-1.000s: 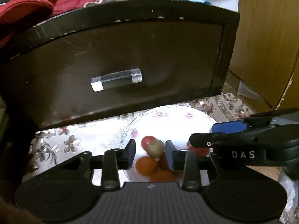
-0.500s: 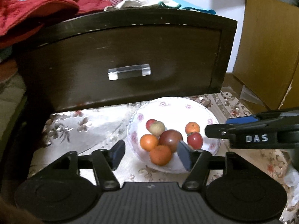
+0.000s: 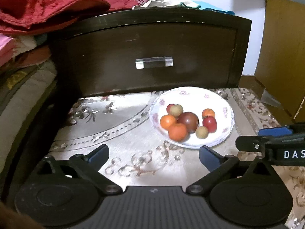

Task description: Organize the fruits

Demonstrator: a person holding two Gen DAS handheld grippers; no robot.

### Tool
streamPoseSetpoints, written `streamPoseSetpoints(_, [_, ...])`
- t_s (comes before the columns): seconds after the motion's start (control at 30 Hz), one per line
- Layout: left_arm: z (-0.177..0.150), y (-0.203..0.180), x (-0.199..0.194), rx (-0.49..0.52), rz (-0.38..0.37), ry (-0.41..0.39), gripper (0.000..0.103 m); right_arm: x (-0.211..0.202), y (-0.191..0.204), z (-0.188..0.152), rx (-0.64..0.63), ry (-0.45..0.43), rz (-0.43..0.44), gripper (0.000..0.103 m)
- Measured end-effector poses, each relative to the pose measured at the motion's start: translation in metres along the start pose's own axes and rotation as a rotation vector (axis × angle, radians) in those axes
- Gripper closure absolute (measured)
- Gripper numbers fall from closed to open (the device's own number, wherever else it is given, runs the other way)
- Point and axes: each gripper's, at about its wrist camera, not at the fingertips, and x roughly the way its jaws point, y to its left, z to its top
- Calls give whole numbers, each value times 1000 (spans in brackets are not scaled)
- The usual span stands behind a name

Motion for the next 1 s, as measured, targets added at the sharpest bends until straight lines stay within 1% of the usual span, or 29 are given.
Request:
streamPoseSetpoints(0.1, [-6,-2,-7,1,26,3,0,-5,3,-9,-2,10,-5,50])
streamPoseSetpoints(0.33, [-23,-6,-20,-6,15,33,0,-19,8,-23,-3,12,-21,47])
streamPoseSetpoints(0.67, [-39,-12,-36,-11,20,54,0,-38,16,-43,-3,17,-25,47])
streamPoseSetpoints(1.0, [-56,-14,-42,-10,15,88,0,-45,22,-60,-22,46,-49,47])
